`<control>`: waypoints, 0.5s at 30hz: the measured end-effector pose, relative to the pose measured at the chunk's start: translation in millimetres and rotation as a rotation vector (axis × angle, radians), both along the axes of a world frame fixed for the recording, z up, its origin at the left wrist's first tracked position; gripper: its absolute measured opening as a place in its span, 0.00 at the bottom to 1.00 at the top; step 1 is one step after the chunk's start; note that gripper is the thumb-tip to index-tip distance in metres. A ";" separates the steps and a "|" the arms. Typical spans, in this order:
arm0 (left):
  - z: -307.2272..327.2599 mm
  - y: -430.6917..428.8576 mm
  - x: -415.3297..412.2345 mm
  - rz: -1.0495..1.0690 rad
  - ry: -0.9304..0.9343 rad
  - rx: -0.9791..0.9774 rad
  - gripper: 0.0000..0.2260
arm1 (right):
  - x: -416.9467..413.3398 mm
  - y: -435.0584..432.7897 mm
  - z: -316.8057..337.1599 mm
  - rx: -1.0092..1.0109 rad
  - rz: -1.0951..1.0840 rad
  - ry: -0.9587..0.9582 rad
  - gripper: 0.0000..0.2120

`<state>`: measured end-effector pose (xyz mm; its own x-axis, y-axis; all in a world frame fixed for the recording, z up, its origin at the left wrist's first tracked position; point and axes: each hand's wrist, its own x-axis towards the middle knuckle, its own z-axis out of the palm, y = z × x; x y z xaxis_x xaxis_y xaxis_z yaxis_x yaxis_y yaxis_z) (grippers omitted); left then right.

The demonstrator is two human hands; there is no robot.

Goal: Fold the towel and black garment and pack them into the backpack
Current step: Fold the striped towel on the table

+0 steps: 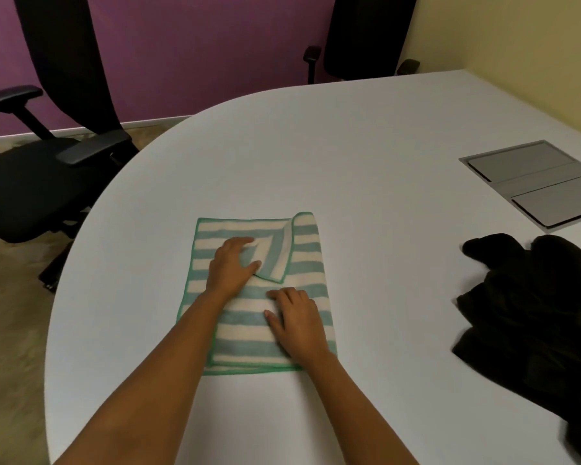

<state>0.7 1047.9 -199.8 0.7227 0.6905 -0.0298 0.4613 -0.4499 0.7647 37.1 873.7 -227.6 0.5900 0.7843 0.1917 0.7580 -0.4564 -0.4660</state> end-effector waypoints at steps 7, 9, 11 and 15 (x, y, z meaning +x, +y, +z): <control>0.2 7.9 10.5 -0.563 0.262 0.252 0.28 | -4.4 -1.6 -10.2 -0.011 -0.042 -0.114 0.16; -5.3 10.8 9.0 -0.541 0.210 0.273 0.21 | -5.3 -2.2 -10.7 -0.001 -0.045 -0.108 0.16; -11.0 13.2 5.7 -0.527 0.165 0.272 0.15 | -5.2 -2.3 -12.2 0.006 -0.041 -0.108 0.15; -6.0 10.3 4.6 -0.137 -0.101 -0.012 0.05 | -5.1 -2.5 -12.7 0.033 -0.022 -0.136 0.14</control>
